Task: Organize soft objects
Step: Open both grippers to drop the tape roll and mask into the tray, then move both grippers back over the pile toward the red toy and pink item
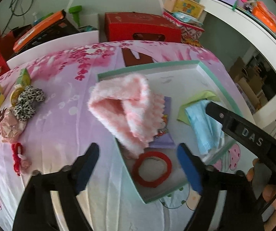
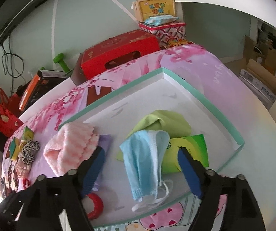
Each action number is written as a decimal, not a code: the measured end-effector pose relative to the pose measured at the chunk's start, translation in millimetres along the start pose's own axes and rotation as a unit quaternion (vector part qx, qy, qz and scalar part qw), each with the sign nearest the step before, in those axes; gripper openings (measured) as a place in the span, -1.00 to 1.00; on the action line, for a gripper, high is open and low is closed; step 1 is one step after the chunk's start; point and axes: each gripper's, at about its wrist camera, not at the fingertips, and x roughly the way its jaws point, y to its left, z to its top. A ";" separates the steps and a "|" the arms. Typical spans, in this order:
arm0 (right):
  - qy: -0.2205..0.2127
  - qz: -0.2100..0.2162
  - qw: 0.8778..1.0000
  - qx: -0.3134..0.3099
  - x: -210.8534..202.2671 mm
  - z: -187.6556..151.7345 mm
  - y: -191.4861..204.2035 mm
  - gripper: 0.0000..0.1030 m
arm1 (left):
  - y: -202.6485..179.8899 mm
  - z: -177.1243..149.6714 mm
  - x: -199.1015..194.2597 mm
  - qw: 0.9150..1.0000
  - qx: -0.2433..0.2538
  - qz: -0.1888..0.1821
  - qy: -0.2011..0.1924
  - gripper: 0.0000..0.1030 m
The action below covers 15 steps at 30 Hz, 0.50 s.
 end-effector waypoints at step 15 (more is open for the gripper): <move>0.016 -0.008 1.000 0.005 8.0 -3.1 -3.5 1.00 | 29.3 6.0 -3.9 0.997 -0.051 0.043 -0.038 0.98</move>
